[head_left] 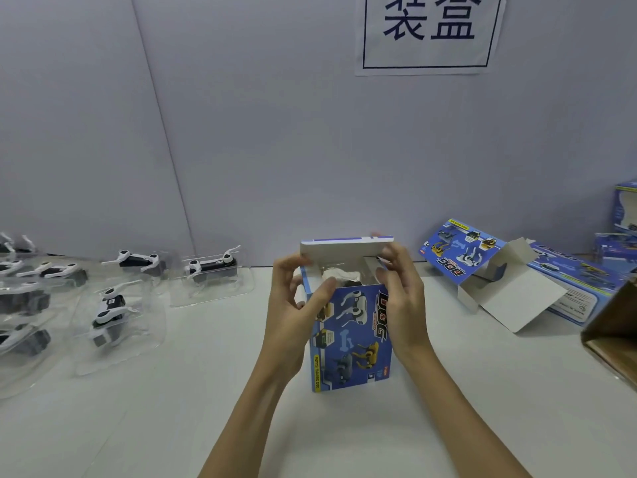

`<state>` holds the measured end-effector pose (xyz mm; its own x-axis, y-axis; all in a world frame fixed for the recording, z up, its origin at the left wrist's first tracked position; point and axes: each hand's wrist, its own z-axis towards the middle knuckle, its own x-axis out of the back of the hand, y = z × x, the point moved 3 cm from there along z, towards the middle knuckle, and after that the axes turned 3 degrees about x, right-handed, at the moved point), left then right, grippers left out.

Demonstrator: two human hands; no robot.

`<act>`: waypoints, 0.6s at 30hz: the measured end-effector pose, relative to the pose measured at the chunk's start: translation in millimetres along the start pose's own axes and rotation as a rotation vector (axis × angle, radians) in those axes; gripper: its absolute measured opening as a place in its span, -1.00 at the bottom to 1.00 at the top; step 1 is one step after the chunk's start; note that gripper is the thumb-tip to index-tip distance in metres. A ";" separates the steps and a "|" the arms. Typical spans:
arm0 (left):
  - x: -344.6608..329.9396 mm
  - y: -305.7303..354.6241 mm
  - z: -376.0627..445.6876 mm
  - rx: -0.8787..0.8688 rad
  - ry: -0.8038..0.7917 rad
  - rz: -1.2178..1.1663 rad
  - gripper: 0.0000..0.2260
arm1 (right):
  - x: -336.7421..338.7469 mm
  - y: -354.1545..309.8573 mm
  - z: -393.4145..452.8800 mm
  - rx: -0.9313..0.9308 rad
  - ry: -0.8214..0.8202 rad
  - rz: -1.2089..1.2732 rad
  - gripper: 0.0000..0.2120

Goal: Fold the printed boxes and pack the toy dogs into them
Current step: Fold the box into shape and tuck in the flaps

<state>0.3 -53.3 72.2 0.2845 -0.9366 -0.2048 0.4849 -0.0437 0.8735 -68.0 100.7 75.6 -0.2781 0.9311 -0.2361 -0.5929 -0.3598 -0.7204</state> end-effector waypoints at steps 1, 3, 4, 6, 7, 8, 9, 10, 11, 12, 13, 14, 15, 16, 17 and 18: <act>1.3 0.6 0.3 -0.010 -0.009 -0.022 -0.36 | 1.2 1.4 -1.1 -0.019 0.000 0.011 -0.73; 5.3 0.5 0.9 -0.022 -0.042 -0.009 -0.32 | 6.0 5.0 -2.5 -0.046 0.007 0.052 -0.72; 7.1 0.5 0.9 -0.018 -0.063 0.020 -0.36 | 8.1 7.0 -3.1 -0.065 0.013 0.081 -0.69; 10.3 -1.1 1.5 -0.007 -0.101 0.068 -0.48 | 9.7 8.8 -4.6 -0.091 0.023 0.117 -0.65; 11.2 -3.2 1.5 0.003 -0.115 0.070 -0.52 | 9.3 9.4 -5.4 -0.094 0.020 0.116 -0.65; 11.6 -5.4 1.1 0.020 -0.123 0.054 -0.53 | 8.5 9.8 -6.0 -0.096 0.019 0.107 -0.64; 11.2 -7.2 0.9 0.043 -0.125 0.028 -0.52 | 7.0 8.8 -6.2 -0.103 0.019 0.100 -0.61; 10.7 -9.0 1.2 0.069 -0.123 0.002 -0.52 | 5.9 8.2 -6.5 -0.116 0.020 0.096 -0.57; 10.4 -10.3 1.3 0.088 -0.114 -0.008 -0.52 | 5.2 8.3 -7.2 -0.126 0.016 0.087 -0.50; 10.6 -11.2 1.2 0.097 -0.103 -0.002 -0.53 | 5.0 8.3 -8.7 -0.128 0.004 0.072 -0.44; 10.7 -11.6 1.0 0.098 -0.101 0.007 -0.53 | 4.2 7.8 -10.3 -0.121 -0.020 0.053 -0.42; 10.4 -11.7 0.9 0.099 -0.105 0.010 -0.54 | 3.3 7.0 -11.9 -0.108 -0.054 0.031 -0.44; 9.5 -11.7 0.4 0.102 -0.109 0.007 -0.54 | 2.3 6.0 -13.9 -0.088 -0.087 -0.001 -0.48; 8.4 -11.3 -0.1 0.104 -0.112 0.003 -0.54 | 1.7 5.4 -15.4 -0.064 -0.112 -0.042 -0.52; 7.0 -11.0 -0.7 0.105 -0.113 0.002 -0.54 | 1.8 5.3 -16.4 -0.047 -0.128 -0.079 -0.54; 5.5 -11.0 -1.6 0.099 -0.111 0.007 -0.55 | 2.2 5.5 -16.7 -0.037 -0.136 -0.105 -0.56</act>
<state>-2.1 -57.3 60.8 0.1918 -0.9694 -0.1530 0.3979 -0.0657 0.9151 -59.3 101.8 60.3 -0.3173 0.9457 -0.0698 -0.5966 -0.2563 -0.7605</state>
